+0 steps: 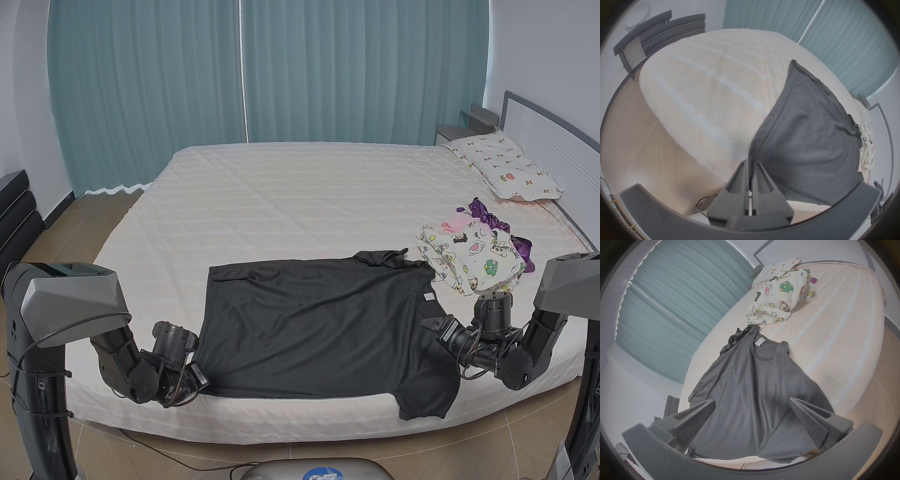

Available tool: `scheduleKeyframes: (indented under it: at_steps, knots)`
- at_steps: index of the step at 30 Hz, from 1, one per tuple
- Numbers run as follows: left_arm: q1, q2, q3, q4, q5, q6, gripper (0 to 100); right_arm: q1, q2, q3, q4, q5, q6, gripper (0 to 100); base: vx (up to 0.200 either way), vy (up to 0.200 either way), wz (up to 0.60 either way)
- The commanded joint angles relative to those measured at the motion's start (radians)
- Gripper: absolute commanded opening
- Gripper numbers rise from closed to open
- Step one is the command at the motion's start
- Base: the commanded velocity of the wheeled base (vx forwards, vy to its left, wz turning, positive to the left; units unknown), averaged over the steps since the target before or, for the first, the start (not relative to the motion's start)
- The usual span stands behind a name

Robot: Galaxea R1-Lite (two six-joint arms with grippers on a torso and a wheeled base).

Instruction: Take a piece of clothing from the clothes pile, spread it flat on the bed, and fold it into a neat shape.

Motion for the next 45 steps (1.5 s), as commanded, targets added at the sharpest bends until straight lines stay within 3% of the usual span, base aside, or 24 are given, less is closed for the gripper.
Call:
scheduleKeyframes:
  at_steps: [1,23,24,31,41,45]
  knots:
    - [0.015,-0.015,0.04,-0.002,-0.002,0.0,0,-0.01,-0.001,0.005,0.001,0.0,-0.001,100,0.0,0.0,0.0]
    - [-0.02,-0.068,0.11,0.081,0.004,0.015,0,-0.112,0.032,-0.007,0.024,0.032,-0.063,100,0.0,0.0,0.0]
    - [-0.019,-0.067,0.11,0.08,0.003,0.016,100,-0.123,0.035,-0.008,0.028,0.038,-0.072,100,0.0,0.0,0.0]
    - [-0.022,-0.067,0.104,0.049,-0.009,0.015,100,-0.157,0.083,-0.008,0.063,0.081,-0.144,100,0.0,0.0,0.0]
    - [0.058,-0.114,0.098,-0.017,-0.147,0.006,100,-0.162,0.17,-0.064,0.059,0.087,-0.188,100,0.0,0.0,0.0]
    - [0.073,-0.118,0.093,-0.018,-0.161,0.006,100,-0.16,0.175,-0.053,0.053,0.089,-0.222,100,0.0,0.0,0.0]
